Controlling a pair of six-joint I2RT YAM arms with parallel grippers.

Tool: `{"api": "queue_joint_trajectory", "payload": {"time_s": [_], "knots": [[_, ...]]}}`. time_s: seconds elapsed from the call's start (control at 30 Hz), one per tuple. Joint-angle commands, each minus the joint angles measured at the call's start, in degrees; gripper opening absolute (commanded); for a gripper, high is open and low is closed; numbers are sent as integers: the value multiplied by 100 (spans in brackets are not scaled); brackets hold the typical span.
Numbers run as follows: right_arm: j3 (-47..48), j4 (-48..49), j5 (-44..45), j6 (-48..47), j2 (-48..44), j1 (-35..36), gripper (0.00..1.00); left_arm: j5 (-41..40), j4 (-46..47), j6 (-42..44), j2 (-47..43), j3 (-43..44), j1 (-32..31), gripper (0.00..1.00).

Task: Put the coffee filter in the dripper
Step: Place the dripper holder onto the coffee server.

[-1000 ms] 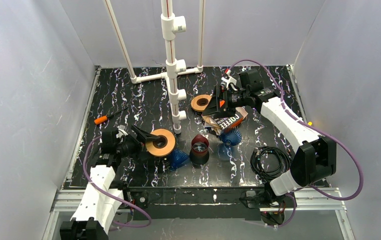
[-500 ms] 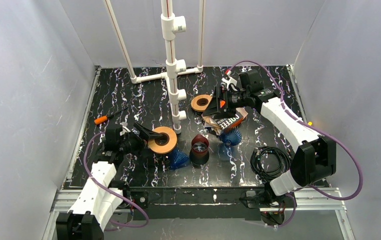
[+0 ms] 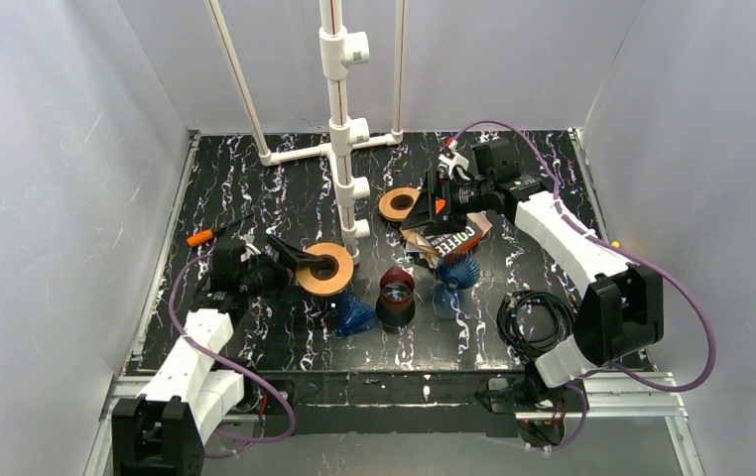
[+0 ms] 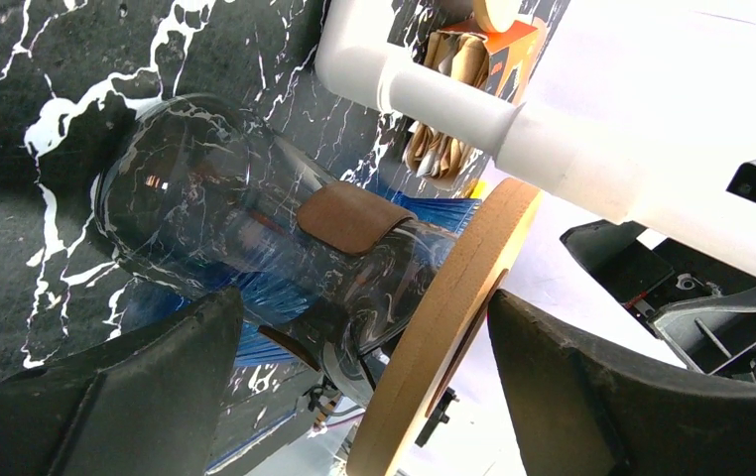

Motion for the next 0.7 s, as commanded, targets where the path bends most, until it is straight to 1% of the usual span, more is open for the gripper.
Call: {"api": "queue_joint_trajectory", "payload": {"time_s": [0.0,0.17,0.4,0.5,0.67], "knots": [[101,180,-93,-57,68,-20,98,-102,299,-60,159,216,-46,90],[138,190,-95,-52,100,-20,98,-115,475,-30,443,360,-63,89],[143,190,-80,-57,104,-20,98,-106,468,171,703,574,-66,89],[139,190,-41,-63,91,-20,98,-125,149,442,642,683,-66,90],[214,145,12,-111,130,-21,98,-291,-875,1429,413,1150,-66,93]]}}
